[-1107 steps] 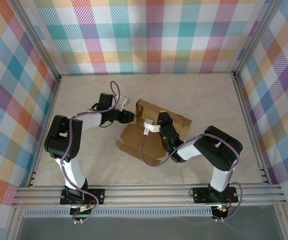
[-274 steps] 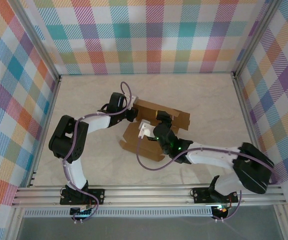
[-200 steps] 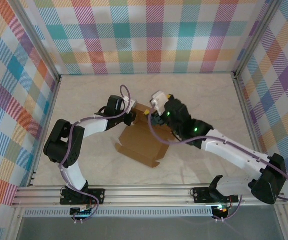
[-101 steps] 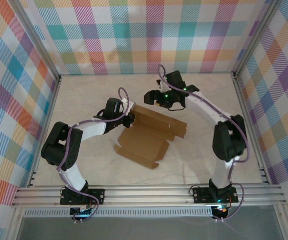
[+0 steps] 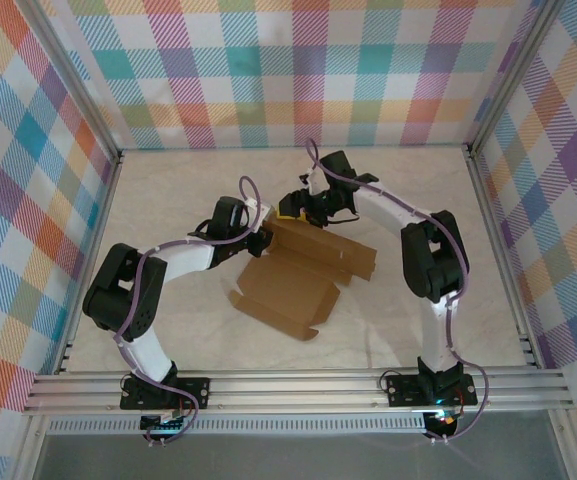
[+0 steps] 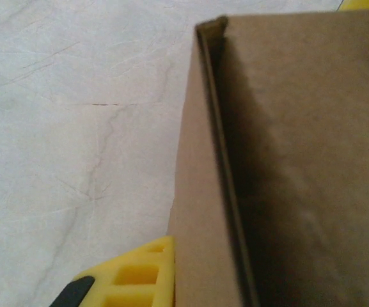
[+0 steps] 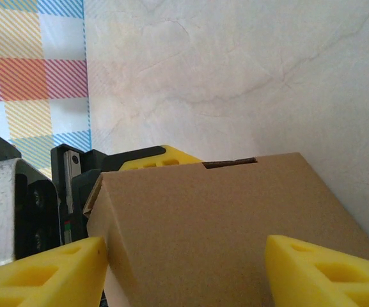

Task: Fold the paper box

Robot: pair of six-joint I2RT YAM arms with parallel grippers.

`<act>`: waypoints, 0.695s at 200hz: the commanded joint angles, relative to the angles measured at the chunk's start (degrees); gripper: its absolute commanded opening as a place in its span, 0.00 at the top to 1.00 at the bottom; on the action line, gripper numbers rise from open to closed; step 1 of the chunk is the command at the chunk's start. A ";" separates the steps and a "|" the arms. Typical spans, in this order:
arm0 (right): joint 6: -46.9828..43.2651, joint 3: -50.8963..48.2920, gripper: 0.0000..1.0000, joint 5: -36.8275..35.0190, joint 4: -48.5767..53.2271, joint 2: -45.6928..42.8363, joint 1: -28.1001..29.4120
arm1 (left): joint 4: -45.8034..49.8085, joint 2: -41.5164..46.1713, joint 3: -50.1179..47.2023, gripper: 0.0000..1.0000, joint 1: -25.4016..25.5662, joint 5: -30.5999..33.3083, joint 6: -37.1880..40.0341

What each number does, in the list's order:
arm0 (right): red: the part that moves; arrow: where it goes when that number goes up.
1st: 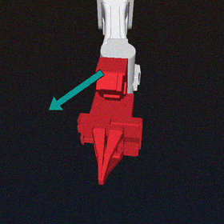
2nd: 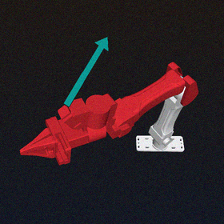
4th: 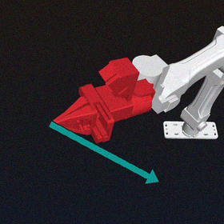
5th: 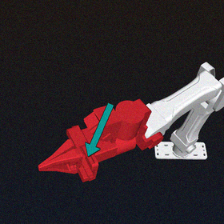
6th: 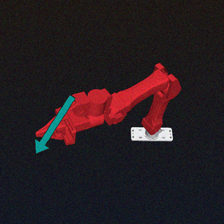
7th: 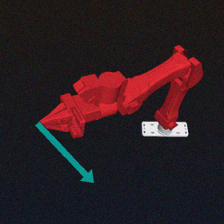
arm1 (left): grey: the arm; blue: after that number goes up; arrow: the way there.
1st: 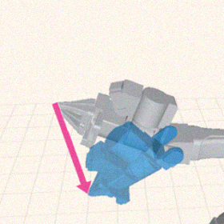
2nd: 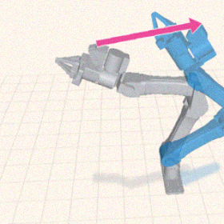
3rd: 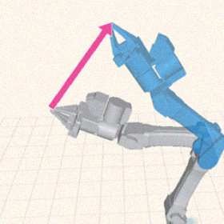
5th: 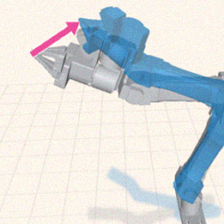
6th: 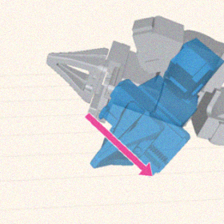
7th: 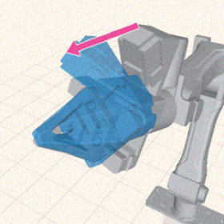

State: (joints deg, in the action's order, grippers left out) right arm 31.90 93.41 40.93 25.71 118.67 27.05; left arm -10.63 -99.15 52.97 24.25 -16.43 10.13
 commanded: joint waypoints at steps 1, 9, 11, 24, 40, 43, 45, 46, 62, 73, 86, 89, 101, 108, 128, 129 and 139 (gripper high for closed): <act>0.36 0.78 0.36 1.91 -0.01 1.35 -0.07 | -0.17 -1.39 0.49 0.87 0.80 -0.74 -0.24; 0.46 0.33 0.37 2.11 -0.28 1.32 -0.02 | -0.79 -1.63 0.31 0.84 0.80 -0.42 -0.82; 0.58 0.19 0.37 2.18 -0.39 1.30 -0.06 | -0.92 -1.69 0.32 0.84 0.80 -0.31 -0.90; 1.33 -0.62 0.38 3.03 -1.49 1.11 -0.04 | -1.59 -2.09 0.31 0.84 0.75 0.26 -1.71; 2.73 -1.53 0.39 4.06 -3.11 0.87 -0.08 | -2.94 -2.36 0.03 0.84 0.80 0.78 -2.86; 2.99 -1.65 0.40 4.32 -3.47 0.88 -0.05 | -3.17 -2.41 0.02 0.84 0.80 0.78 -2.95; 3.17 -1.76 0.40 4.44 -3.65 0.93 -0.06 | -3.28 -2.51 -0.04 0.84 0.80 0.76 -3.11; 3.26 -1.79 0.40 4.52 -3.74 0.94 -0.06 | -3.31 -2.52 -0.05 0.84 0.80 0.77 -3.15; 4.74 -2.60 0.40 5.32 -5.36 1.01 -0.04 | -4.05 -2.87 0.03 0.83 0.89 1.22 -4.38; 5.42 -2.94 0.41 5.74 -6.08 1.11 -0.07 | -4.55 -3.04 0.02 0.83 0.86 1.43 -5.04; 6.05 -3.29 0.42 6.00 -6.52 1.21 -0.06 | -4.91 -3.08 0.12 0.84 0.86 2.07 -5.76; 6.19 -3.31 0.43 5.97 -6.66 1.21 -0.04 | -5.00 -3.14 0.16 0.84 0.91 2.16 -5.93; 6.73 -3.83 0.43 6.06 -7.17 1.04 -0.04 | -4.93 -3.47 0.50 0.87 0.89 2.87 -6.79; 7.22 -4.33 0.44 6.18 -7.57 0.95 -0.06 | -4.79 -3.67 0.63 0.89 0.90 2.98 -7.06; 8.60 -5.60 0.44 6.59 -9.22 0.56 -0.01 | -4.99 -4.25 0.96 0.94 0.97 4.10 -8.36; 8.74 -5.65 0.44 6.61 -9.34 0.53 0.01 | -5.00 -4.27 0.98 0.94 0.97 4.20 -8.50; 9.49 -6.40 0.45 6.71 -10.27 0.17 0.02 | -5.08 -4.45 1.03 0.96 1.02 5.17 -9.02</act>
State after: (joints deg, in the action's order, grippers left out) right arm 38.52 89.62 44.69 16.27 118.85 26.46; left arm -14.68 -101.51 53.08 24.36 -14.24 4.64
